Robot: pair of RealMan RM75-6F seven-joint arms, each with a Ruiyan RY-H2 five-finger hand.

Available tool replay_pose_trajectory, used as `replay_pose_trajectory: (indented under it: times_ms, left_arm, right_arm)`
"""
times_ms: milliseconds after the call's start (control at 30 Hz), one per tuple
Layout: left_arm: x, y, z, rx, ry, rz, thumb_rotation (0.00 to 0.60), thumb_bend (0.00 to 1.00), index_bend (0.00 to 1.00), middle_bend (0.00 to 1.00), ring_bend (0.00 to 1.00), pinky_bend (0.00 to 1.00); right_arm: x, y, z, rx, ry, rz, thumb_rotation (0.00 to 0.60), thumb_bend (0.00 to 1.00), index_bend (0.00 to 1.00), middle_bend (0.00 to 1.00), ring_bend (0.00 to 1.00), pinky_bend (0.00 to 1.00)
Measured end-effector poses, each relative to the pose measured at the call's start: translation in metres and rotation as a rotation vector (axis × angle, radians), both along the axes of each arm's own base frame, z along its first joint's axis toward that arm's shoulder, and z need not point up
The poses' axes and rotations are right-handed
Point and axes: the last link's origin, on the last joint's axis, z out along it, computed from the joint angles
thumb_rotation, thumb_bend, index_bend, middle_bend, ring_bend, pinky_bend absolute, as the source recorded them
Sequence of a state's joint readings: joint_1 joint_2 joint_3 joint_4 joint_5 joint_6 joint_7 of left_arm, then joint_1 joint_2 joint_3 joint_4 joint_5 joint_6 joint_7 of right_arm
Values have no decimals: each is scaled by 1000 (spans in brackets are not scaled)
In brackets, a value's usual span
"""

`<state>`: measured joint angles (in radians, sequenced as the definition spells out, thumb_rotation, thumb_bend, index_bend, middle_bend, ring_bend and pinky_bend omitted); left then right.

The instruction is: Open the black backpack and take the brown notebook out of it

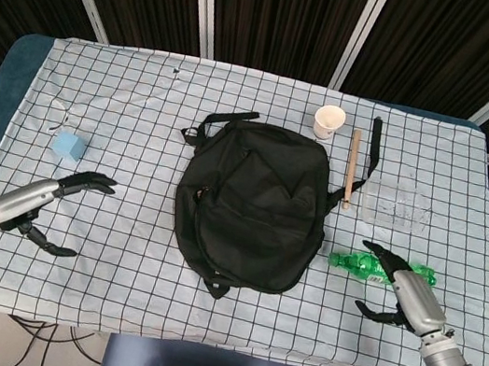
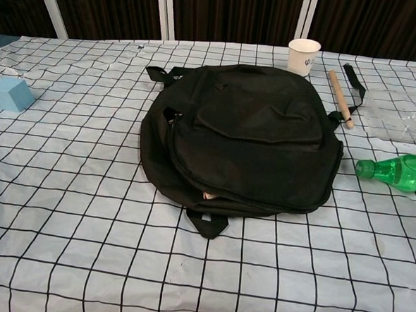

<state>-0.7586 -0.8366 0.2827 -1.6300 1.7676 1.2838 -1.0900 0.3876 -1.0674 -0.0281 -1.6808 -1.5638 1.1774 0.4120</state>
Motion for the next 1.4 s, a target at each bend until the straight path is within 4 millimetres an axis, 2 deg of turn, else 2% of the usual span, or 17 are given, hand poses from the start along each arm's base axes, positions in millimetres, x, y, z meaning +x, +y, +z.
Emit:
replay_pose_trajectory:
  times_ms: [233,500,800,1000,1100,1400]
  left_arm:
    - [-6,2,-3,155,71,-1,600,97,155,83,0,0]
    - [-13,3,-14,161,91,38,600,97,155,83,0,0]
    - [-27,4,-12,166,87,79,600,97,155,83,0,0]
    - [-28,4,-11,163,91,82,600,97,155,83,0,0]
    - [-28,4,-11,162,96,86,600,97,155,83,0,0]
    - [-32,5,-13,156,105,104,600,97,155,82,0,0]
  right_arm:
    - [8,16,-59,12,117,61,600,205,91,96,84,123]
    - [30,17,-93,-1,174,152,600,206,112,93,80,122]
    - [54,7,-135,-42,199,206,600,206,186,93,79,122]
    - [57,0,-153,-92,225,216,600,205,243,96,80,123]
    - [59,-4,-157,-121,220,215,600,205,280,104,80,122]
    - [55,-7,-164,-135,205,204,600,205,291,105,80,123]
